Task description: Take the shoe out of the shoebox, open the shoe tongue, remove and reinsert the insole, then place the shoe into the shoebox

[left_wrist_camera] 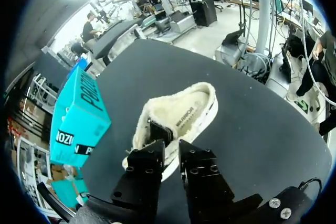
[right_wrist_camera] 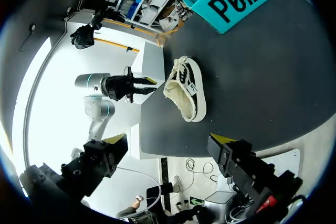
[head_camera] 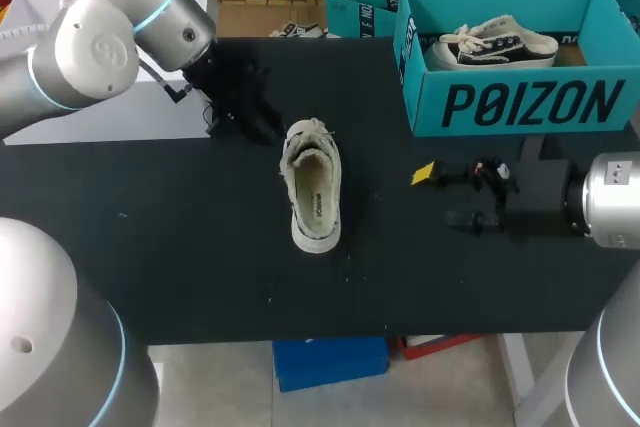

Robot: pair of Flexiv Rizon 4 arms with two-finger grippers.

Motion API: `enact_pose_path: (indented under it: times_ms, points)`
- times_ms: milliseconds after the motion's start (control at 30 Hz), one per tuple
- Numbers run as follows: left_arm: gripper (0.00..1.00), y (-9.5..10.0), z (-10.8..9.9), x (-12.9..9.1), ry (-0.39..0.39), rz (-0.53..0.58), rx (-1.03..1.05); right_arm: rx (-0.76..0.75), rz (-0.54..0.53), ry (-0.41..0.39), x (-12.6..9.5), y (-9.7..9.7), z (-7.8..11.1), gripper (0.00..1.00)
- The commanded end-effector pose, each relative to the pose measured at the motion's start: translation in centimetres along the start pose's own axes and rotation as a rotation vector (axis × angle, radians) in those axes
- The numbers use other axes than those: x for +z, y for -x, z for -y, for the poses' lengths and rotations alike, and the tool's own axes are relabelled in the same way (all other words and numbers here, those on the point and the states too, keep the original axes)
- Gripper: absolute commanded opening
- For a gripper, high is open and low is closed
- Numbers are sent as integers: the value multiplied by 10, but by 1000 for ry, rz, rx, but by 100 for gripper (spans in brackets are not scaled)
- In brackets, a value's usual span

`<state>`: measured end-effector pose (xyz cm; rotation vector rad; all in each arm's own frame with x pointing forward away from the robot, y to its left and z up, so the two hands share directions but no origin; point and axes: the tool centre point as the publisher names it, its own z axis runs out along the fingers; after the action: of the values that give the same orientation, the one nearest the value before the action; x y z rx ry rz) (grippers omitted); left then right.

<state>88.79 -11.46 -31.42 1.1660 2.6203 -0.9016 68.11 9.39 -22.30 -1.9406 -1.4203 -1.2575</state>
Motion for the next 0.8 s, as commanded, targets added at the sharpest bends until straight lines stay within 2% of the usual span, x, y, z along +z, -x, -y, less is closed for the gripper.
enact_pose_path:
  times_ms: [33, 333, 600, 800]
  points:
    - [0, 16, -5, 12, 7, -27, -10, 0, -1, 0, 0, 0, 0, 100]
    - [0, 24, -5, 28, 5, -57, -3, 0, -1, 0, 0, 0, 0, 100]
    - [0, 9, -8, 49, -5, -110, -14, 0, -1, 0, 0, 0, 0, 100]
    - [0, 6, -6, 63, -16, -139, -11, 0, -1, 0, 0, 0, 0, 100]
